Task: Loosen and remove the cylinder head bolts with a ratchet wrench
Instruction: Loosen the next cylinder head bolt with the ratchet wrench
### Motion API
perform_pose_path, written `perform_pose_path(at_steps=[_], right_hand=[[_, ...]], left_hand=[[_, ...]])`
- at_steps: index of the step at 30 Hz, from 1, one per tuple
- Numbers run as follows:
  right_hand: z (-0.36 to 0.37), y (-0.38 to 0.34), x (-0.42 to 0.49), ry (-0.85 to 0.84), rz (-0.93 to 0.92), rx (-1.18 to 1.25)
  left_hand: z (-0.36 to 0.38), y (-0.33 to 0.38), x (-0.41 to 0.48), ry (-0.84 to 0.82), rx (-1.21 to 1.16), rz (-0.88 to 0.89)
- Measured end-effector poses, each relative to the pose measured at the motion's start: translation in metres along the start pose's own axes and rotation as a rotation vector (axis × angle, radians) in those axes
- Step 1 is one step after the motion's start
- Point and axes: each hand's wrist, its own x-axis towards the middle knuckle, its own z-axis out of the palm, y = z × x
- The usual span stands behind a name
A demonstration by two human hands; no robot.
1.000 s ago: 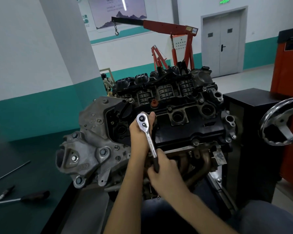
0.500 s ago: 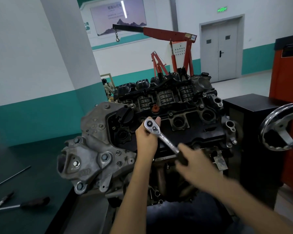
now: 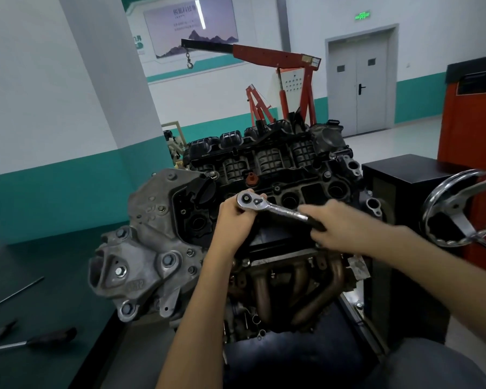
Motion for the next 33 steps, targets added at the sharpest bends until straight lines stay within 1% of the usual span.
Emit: perform_pose_path(at_steps=[1,2,3,4,5,8,9,11,12,14,16,18,20,21,23,24,25,27,29,31,33], right_hand=[[-0.007,0.005,0.007,0.002,-0.033,-0.106],[-0.009,0.007,0.011,0.016,-0.051,-0.158],[-0.005,0.006,0.01,0.044,-0.045,-0.152],[0.005,0.002,0.005,0.08,-0.024,-0.095],[0.021,-0.005,-0.004,0.128,0.006,0.023],[0.078,-0.053,-0.028,0.228,0.145,0.496],[0.094,-0.073,-0.029,0.244,0.193,0.612],[0.118,-0.108,-0.021,0.284,0.269,0.748],[0.123,-0.12,-0.017,0.304,0.277,0.784],[0.121,-0.12,-0.016,0.295,0.269,0.8],[0.105,-0.097,-0.02,0.213,0.213,0.707],[0.078,-0.06,-0.024,0.111,0.123,0.529],[0.037,-0.022,-0.015,0.031,0.043,0.282],[0.016,-0.008,-0.005,-0.008,-0.001,0.111],[-0.018,0.005,0.017,-0.021,-0.105,-0.209],[-0.024,0.007,0.026,-0.006,-0.146,-0.277],[-0.026,0.008,0.029,0.007,-0.162,-0.288],[-0.008,0.007,0.02,0.047,-0.112,-0.196],[0.03,-0.004,-0.005,0.119,-0.004,0.062],[0.073,-0.036,-0.025,0.188,0.135,0.379],[0.107,-0.077,-0.026,0.253,0.224,0.562]], left_hand=[[0.001,0.0,-0.001,0.02,-0.014,-0.005],[0.003,-0.001,-0.003,0.054,-0.038,-0.006],[0.005,-0.001,-0.006,0.097,-0.073,-0.006],[0.008,-0.002,-0.009,0.144,-0.107,-0.006],[0.011,-0.003,-0.011,0.178,-0.133,-0.006],[0.017,-0.002,-0.013,0.213,-0.127,-0.009],[0.017,-0.001,-0.012,0.224,-0.122,-0.008],[0.015,0.0,-0.011,0.233,-0.076,0.011],[0.013,0.0,-0.011,0.225,-0.039,0.023],[0.009,0.001,-0.01,0.205,-0.013,0.012],[0.007,0.0,-0.008,0.165,-0.059,-0.024],[0.006,-0.001,-0.007,0.109,-0.074,-0.013],[0.002,-0.001,-0.005,0.045,-0.042,0.025],[0.0,0.0,-0.003,0.012,-0.014,0.037],[-0.006,0.001,-0.003,-0.043,0.028,0.03],[-0.008,0.0,-0.003,-0.049,0.023,0.023],[-0.008,-0.001,-0.004,-0.026,-0.005,0.016],[-0.002,-0.005,-0.008,0.062,-0.082,0.001],[0.007,-0.007,-0.01,0.112,-0.1,-0.005],[0.012,-0.006,-0.011,0.126,-0.094,-0.006],[0.013,-0.005,-0.007,0.152,-0.07,-0.011]])
